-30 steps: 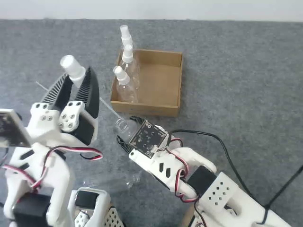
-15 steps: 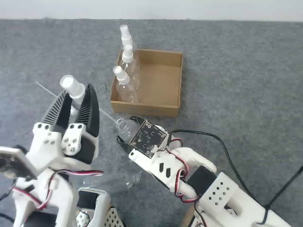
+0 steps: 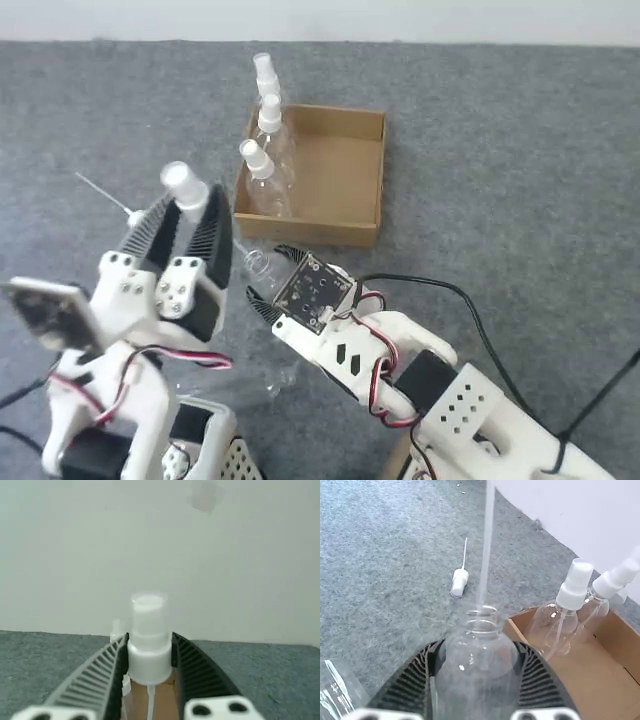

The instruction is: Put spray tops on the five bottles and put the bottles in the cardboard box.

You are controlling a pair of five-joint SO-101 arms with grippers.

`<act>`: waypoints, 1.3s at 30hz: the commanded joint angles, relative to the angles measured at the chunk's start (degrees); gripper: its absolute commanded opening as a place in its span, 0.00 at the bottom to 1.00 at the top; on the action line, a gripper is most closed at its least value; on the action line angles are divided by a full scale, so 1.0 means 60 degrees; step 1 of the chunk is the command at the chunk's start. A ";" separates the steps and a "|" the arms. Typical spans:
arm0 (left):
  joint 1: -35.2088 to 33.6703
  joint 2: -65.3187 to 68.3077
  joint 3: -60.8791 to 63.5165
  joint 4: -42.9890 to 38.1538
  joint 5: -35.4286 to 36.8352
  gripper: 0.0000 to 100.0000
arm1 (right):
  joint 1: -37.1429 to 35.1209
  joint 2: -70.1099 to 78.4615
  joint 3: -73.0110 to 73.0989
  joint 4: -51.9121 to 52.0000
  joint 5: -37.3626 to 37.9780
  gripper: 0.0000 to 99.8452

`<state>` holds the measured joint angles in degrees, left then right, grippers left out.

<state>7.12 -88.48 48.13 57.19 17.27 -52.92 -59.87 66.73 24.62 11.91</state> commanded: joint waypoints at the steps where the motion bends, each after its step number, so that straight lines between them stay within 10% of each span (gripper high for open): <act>1: 0.0322 -0.0044 0.0051 -0.0308 -0.0117 0.01 | 0.0037 -0.0315 -0.0132 -0.0330 0.0103 0.03; 39: 0.2286 0.0029 0.0505 -0.0293 -0.1114 0.01 | 0.0872 -0.2777 0.0850 -0.1033 0.0117 0.03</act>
<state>18.11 -88.40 51.65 57.19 11.82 -49.76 -74.55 72.26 21.54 11.91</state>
